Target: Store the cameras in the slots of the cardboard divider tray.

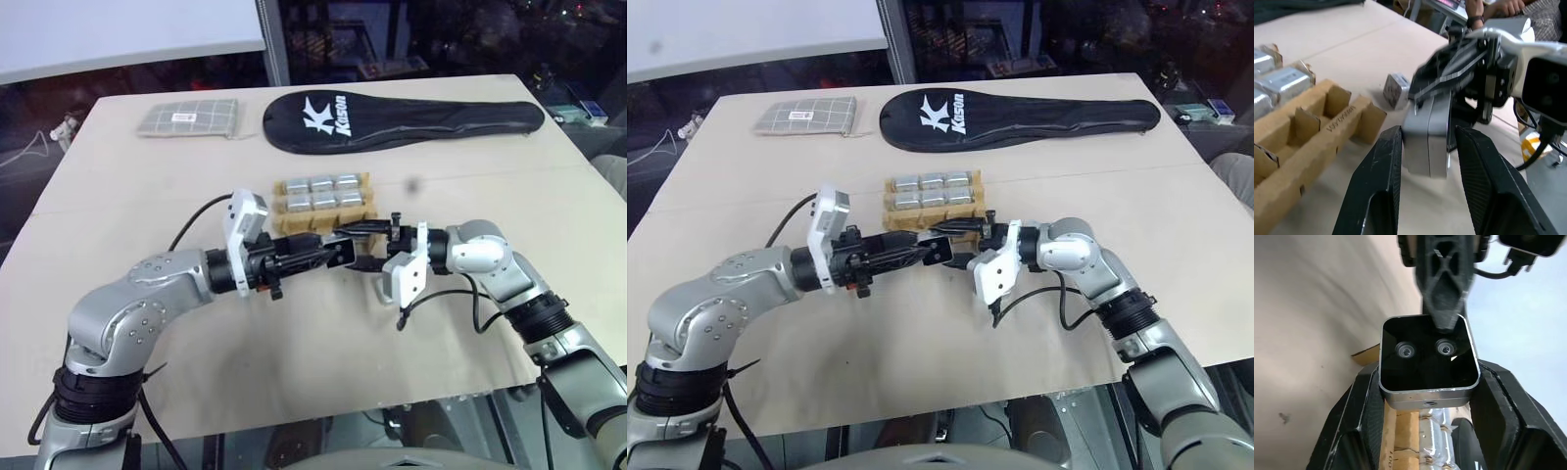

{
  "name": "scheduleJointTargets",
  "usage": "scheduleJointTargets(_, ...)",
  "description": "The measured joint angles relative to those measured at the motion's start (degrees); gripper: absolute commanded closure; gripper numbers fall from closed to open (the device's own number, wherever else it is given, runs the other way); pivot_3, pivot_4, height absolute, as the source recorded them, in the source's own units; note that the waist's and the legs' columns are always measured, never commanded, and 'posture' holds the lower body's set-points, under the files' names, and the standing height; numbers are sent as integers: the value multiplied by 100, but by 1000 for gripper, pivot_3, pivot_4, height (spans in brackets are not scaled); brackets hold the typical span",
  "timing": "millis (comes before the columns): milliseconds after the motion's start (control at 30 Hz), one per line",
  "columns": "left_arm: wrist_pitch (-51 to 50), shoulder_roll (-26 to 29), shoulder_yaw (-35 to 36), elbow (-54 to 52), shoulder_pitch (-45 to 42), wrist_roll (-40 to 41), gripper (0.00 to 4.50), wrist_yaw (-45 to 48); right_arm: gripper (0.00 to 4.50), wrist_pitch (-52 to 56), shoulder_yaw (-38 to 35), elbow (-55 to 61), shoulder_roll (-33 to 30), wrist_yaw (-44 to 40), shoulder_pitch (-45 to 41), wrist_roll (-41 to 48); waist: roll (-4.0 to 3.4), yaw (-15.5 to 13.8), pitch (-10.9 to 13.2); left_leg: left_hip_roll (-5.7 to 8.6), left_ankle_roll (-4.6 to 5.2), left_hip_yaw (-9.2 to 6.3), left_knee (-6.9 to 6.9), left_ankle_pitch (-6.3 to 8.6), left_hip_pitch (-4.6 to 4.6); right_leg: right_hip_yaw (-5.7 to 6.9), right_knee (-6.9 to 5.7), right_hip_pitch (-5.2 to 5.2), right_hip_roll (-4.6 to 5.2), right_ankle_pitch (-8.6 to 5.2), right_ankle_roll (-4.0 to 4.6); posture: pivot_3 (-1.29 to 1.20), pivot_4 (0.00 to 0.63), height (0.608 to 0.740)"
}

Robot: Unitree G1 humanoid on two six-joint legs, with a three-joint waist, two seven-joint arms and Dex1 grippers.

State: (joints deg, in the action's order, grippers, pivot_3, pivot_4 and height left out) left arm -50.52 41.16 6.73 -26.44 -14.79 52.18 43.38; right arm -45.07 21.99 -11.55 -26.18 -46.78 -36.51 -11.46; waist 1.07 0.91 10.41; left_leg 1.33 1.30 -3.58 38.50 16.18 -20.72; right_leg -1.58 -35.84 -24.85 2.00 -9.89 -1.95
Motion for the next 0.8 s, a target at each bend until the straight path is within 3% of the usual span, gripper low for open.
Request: scheduleJointTargets(800, -48, -209, 184, 242, -135, 361, 2769, -5, 2578, -25, 3, -10, -39, 103, -3, 62, 0, 0, 0, 0, 0, 0, 0, 0, 0, 0, 0, 0, 1, 0, 0, 0, 150, 740)
